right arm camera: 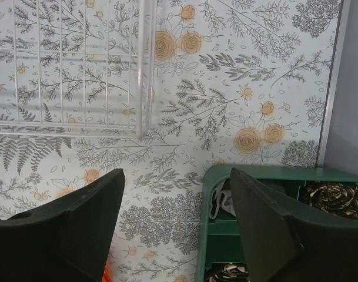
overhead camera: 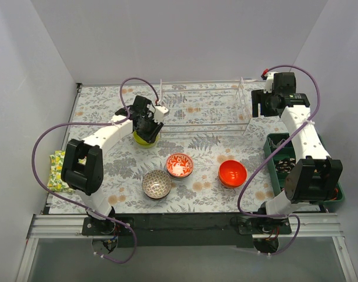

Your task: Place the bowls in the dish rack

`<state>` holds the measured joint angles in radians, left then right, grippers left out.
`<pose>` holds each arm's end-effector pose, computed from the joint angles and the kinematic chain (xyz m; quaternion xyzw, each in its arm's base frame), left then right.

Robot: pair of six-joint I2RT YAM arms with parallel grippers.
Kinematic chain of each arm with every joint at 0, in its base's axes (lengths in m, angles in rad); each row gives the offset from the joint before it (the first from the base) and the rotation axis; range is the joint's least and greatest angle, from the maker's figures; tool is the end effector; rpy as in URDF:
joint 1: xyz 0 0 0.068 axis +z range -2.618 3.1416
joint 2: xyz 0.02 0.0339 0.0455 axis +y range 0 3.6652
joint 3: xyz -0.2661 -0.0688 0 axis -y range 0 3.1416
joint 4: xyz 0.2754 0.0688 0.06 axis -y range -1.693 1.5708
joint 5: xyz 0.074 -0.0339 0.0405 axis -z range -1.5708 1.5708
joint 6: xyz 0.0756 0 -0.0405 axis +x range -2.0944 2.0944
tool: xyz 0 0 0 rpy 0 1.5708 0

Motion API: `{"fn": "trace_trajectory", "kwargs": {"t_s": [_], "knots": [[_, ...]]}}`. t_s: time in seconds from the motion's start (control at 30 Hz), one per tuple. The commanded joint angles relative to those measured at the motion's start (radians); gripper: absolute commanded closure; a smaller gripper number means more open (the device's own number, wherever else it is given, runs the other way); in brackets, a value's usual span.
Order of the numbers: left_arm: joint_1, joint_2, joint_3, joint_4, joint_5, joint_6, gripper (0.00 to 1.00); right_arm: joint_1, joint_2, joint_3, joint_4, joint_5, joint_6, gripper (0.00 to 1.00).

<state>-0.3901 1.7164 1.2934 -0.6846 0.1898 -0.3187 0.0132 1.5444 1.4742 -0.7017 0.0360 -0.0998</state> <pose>0.3651 -0.1655 0.1858 0.0563 0.9675 -0.1658 0.1823 0.3991 0.0025 0.3157 -0.0450 0.9201 -0.0334 0.3878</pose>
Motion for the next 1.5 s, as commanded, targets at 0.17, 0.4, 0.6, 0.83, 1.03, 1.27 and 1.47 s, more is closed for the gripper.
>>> {"fn": "trace_trajectory", "kwargs": {"t_s": [0.17, 0.4, 0.6, 0.83, 1.03, 1.27, 1.47], "knots": [[-0.004, -0.018, 0.012, 0.037, -0.046, -0.01, 0.84, -0.004, -0.02, -0.008, 0.025, -0.016, 0.015, 0.2], [-0.004, -0.099, 0.081, -0.065, -0.036, -0.011, 1.0, -0.004, -0.033, -0.009, 0.022, -0.019, 0.022, 0.21], [-0.004, -0.156, 0.217, -0.191, -0.035, -0.017, 1.0, -0.004, -0.024, 0.02, 0.015, -0.025, 0.025, 0.22], [-0.004, -0.126, 0.446, -0.293, 0.036, -0.048, 1.0, -0.004, 0.017, 0.113, 0.002, -0.076, 0.026, 0.22], [-0.013, 0.006, 0.708, -0.253, 0.232, -0.12, 1.0, -0.004, 0.091, 0.233, 0.007, -0.195, 0.063, 0.21], [-0.016, 0.092, 0.649, 0.103, 0.565, -0.252, 1.0, 0.002, 0.19, 0.388, 0.013, -0.257, 0.08, 0.25], [-0.036, 0.221, 0.647, 0.419, 0.741, -0.477, 1.0, 0.024, 0.232, 0.4, 0.031, -0.285, 0.091, 0.39]]}}
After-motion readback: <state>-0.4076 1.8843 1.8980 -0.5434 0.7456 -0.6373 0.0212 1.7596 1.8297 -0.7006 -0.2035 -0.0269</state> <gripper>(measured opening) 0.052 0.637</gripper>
